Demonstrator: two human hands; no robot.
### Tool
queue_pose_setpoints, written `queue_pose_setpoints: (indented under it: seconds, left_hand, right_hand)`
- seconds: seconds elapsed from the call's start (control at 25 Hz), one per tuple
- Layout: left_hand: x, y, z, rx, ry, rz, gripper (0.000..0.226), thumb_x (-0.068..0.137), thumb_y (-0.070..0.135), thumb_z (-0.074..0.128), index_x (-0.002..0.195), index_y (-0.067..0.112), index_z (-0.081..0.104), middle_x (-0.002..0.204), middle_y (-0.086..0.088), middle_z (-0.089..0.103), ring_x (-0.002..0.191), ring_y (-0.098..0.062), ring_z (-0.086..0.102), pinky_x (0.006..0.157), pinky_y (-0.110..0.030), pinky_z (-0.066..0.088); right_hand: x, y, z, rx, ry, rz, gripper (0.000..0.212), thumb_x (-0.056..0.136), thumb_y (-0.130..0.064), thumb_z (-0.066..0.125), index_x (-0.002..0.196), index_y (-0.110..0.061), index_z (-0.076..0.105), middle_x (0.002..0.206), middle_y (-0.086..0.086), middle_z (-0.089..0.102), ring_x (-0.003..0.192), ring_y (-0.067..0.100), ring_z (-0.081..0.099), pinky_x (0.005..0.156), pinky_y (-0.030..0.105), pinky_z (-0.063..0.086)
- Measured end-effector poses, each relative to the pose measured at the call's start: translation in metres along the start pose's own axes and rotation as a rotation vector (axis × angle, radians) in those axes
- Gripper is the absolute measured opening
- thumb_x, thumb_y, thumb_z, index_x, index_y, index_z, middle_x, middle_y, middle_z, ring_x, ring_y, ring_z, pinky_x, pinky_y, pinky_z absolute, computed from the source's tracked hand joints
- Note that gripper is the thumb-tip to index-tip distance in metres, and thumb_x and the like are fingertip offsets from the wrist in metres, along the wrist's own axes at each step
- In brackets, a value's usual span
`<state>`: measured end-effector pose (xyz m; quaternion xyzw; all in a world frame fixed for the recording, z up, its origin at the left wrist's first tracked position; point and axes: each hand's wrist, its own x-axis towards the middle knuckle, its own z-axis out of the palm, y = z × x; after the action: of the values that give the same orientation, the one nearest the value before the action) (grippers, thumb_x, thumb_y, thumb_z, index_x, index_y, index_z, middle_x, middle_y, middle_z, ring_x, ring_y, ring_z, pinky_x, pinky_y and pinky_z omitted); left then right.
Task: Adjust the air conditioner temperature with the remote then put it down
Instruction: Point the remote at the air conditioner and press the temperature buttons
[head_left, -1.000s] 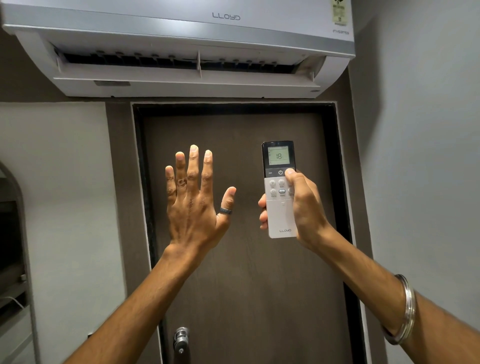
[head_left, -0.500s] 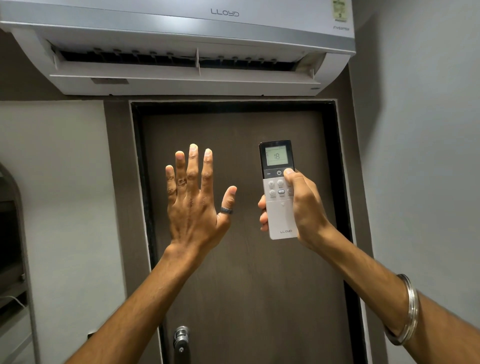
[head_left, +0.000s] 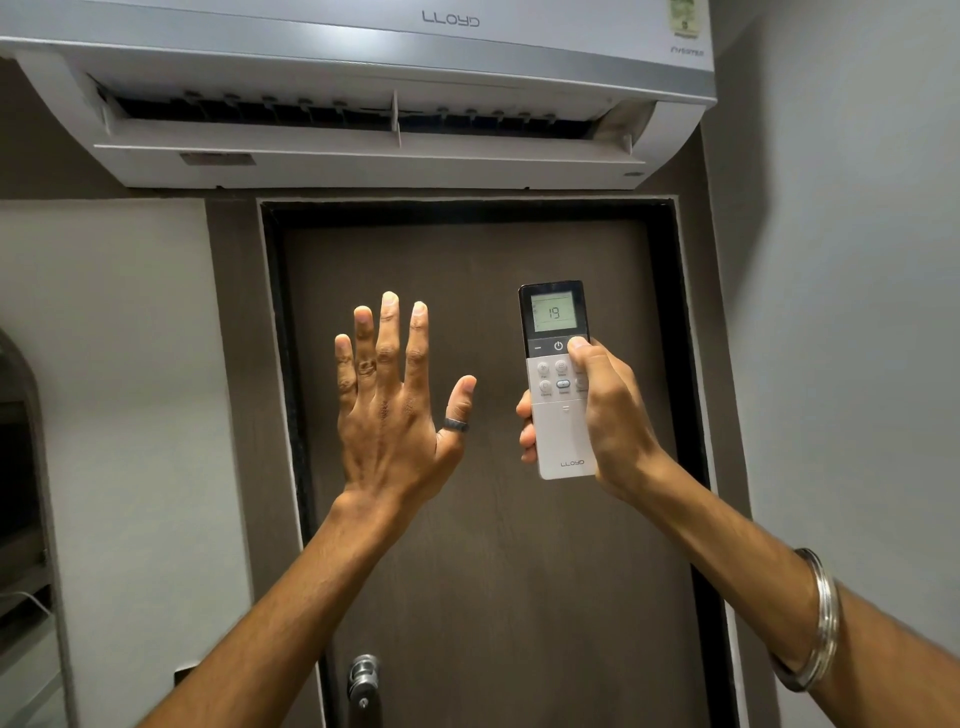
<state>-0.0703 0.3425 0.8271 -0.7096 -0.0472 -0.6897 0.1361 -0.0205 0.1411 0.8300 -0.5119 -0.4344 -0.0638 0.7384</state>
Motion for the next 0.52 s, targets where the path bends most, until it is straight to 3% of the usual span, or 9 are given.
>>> queue_pose_setpoints:
  seconds: [0.2,0.52]
  left_hand:
    - [0.001,-0.002,0.003,-0.002,-0.002,-0.002,0.079,0.104,0.058,0.038,0.166,0.011,0.024,0.175,-0.016,0.012,0.162,-0.036,0.004,0.132,-0.045,-0.008]
    - [0.0,-0.005,0.006,-0.014,-0.005,0.006,0.079,0.104,0.058,0.038,0.166,0.011,0.023,0.175,-0.016,0.012,0.162,-0.036,0.004,0.132,-0.048,-0.004]
  right_hand:
    - [0.002,0.004,0.001,-0.028,0.013,-0.034,0.033,0.109,-0.038,0.035,0.101,-0.015,0.057,0.079,0.02,0.073,0.058,0.037,0.069,0.057,0.047,0.062]
    - [0.01,0.013,-0.002,0.01,-0.003,-0.016,0.044,0.096,-0.05,0.038,0.109,-0.011,0.055,0.082,0.02,0.073,0.058,0.033,0.071,0.056,0.042,0.063]
